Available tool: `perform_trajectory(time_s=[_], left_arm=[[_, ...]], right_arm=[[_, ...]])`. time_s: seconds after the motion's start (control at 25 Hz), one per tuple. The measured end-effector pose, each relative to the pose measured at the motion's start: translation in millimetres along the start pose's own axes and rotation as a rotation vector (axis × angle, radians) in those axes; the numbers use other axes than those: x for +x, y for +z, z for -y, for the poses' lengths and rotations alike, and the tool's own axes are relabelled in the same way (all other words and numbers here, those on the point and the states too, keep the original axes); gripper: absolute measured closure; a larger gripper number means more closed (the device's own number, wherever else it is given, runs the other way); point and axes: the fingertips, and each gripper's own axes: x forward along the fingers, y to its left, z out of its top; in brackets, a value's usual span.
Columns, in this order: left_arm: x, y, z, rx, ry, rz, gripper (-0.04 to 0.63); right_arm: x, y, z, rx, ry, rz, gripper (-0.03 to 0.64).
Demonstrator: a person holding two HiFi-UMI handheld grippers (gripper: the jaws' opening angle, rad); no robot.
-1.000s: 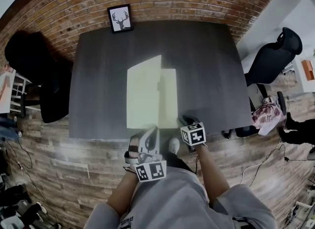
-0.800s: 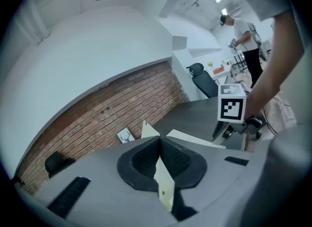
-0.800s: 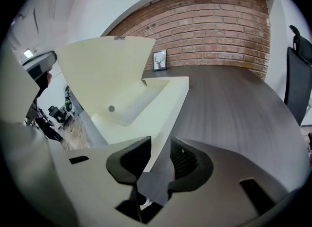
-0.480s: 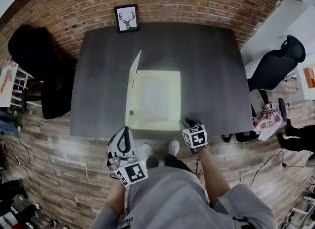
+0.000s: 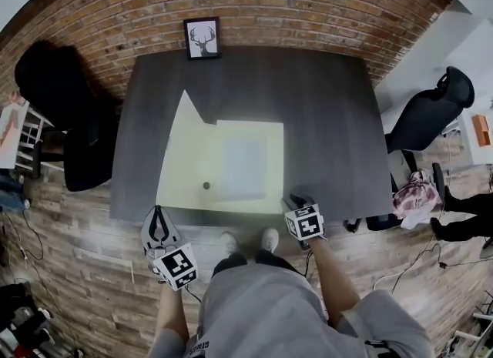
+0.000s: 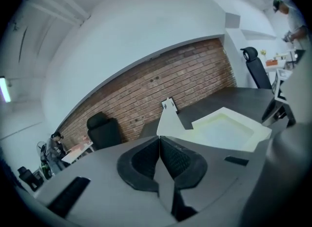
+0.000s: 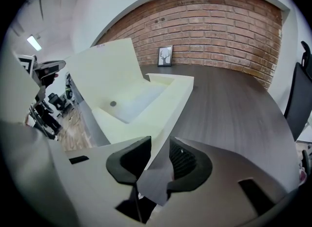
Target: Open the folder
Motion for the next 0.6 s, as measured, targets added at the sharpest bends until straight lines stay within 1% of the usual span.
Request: perform_trajectory(time_s=[0.16,0.32,0.48,0.6], left_arm=[[18.8,-23.7,-24.1,-0.060,0.047,-0.067,0.591],[35.3,-50.0,-45.9,-0.091,0.090,-0.139,0.591],[50.2,-81.2,-64.2,-0.139,0.120,-0.215,0.593],[59.8,-95.3,-71.0,-0.139,0.131,-0.261,0.592]], right_arm=[[0.9,0.7,1.1,-0.008,-0.002,-0.013,0.515],[1.5,0.8,0.5,-0.030,-0.003,-0.028,0.515],[1.3,1.1,-0.3,-0.044,-0.007,-0.036,0.515],[1.6,1.3,-0.5,-0.058,-0.012,-0.043,0.515]])
